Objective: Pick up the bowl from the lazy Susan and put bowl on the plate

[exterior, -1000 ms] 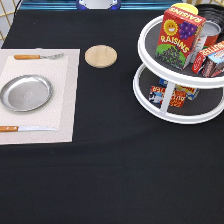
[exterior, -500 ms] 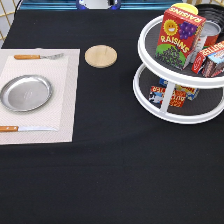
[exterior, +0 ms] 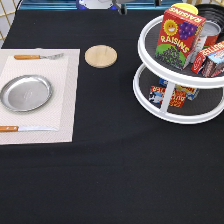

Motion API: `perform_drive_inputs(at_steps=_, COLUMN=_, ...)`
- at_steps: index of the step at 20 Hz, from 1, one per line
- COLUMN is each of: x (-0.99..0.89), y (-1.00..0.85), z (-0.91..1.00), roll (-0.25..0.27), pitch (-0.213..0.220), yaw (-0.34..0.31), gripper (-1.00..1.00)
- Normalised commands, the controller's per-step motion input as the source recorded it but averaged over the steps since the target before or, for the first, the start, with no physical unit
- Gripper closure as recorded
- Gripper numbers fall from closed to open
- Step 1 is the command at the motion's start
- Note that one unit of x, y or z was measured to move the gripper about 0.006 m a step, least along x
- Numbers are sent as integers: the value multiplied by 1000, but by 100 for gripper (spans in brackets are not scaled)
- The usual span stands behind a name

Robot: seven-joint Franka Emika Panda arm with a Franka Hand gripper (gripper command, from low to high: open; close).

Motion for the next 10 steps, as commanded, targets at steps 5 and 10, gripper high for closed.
perform_drive_inputs(at_steps=5, x=158, y=-23, z=-189, roll=222, pitch=-74, yaw=7, gripper=-100)
perform_drive_inputs(at_steps=10, x=119, y=-82, z=-285, roll=185, pitch=-93, yaw=0, gripper=-100)
